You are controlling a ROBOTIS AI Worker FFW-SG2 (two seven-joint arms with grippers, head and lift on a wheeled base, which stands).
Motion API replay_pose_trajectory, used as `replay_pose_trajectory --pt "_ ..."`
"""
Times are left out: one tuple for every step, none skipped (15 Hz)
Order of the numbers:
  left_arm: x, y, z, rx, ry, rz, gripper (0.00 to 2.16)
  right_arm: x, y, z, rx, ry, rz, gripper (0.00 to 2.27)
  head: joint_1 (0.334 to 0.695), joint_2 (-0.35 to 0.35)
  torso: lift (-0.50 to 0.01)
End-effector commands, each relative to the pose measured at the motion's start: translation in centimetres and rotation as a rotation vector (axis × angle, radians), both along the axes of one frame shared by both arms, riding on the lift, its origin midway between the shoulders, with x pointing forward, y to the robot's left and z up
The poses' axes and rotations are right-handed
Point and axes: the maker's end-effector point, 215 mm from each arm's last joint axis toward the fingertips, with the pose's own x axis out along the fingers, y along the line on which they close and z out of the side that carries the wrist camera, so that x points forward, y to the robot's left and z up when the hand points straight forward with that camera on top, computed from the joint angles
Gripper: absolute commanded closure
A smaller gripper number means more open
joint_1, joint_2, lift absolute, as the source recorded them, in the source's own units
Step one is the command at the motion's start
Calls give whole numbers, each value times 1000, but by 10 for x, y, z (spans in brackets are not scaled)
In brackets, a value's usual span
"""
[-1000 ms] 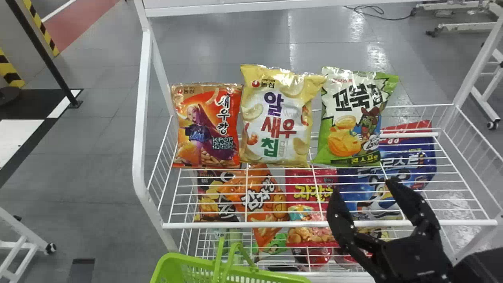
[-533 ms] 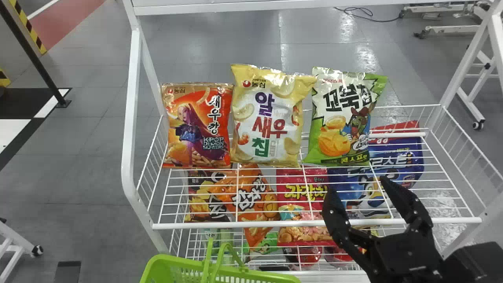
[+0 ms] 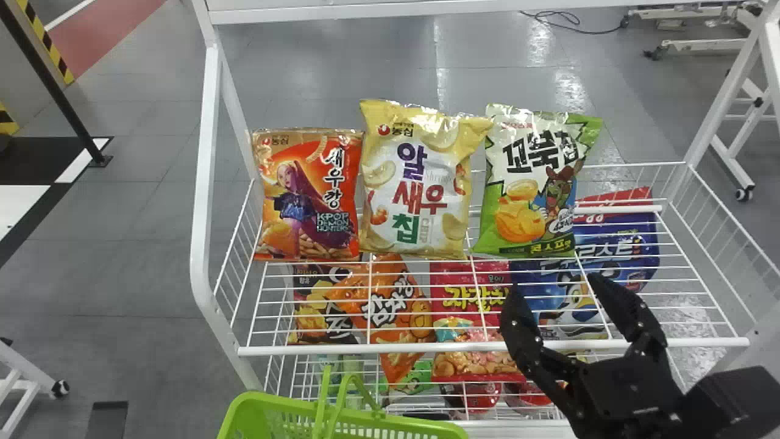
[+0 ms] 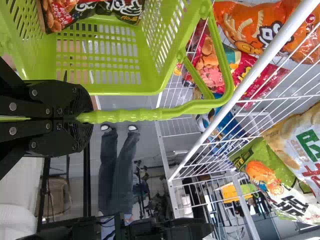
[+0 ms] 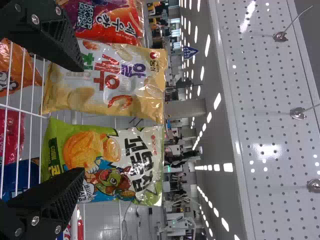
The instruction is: Hold basket handle with left hand then pick spicy shrimp crackers with right hand and place into basket
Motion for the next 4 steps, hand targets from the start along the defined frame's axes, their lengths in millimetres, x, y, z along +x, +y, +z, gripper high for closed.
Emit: replay_pose_trajectory --pt "0 0 0 -2 1 1 1889 0 -1 0 1 0 -4 113 695 70 -37" --pt "0 0 0 -1 0 1 1889 0 -1 1 1 -1 -5 113 695 70 -37" --pt "0 -1 1 -3 -1 0 1889 1 -1 3 2 -4 -5 113 695 69 -37" --pt "0 0 0 -2 1 0 1889 0 -1 3 1 -5 -5 113 695 69 -37"
